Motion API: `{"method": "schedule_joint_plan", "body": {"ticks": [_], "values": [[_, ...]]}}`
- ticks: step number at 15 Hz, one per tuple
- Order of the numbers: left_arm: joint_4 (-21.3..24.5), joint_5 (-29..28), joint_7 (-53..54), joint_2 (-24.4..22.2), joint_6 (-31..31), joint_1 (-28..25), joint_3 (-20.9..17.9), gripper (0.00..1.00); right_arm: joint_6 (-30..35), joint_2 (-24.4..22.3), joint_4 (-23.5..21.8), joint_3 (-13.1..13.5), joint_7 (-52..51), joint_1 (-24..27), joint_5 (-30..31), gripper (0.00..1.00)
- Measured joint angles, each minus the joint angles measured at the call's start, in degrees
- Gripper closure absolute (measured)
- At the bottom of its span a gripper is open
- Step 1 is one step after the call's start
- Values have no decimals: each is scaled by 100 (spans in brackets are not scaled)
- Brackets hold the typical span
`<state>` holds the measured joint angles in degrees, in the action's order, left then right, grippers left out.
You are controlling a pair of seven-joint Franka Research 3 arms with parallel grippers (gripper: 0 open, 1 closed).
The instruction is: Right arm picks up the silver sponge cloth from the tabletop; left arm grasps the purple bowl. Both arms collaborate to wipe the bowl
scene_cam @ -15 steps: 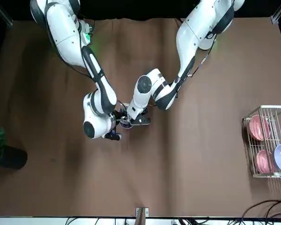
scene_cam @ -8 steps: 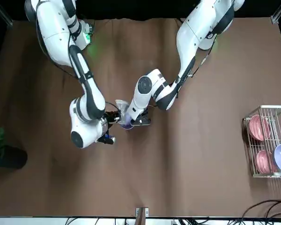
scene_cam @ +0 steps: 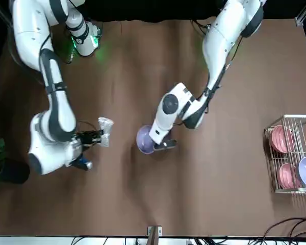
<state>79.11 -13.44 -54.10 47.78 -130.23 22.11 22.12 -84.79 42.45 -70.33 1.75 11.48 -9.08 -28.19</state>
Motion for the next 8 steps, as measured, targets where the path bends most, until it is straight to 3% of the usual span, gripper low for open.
{"method": "schedule_joint_plan", "body": {"ticks": [2, 8], "values": [[-3, 0, 393, -232, 475, -451, 137, 96, 10, -3, 7, -1, -508, 466, 547, 99], [19, 0, 2052, -921, 1909, -1734, 328, 96, 39, 86, -233, -3, -1162, 971, 1285, 99]]}}
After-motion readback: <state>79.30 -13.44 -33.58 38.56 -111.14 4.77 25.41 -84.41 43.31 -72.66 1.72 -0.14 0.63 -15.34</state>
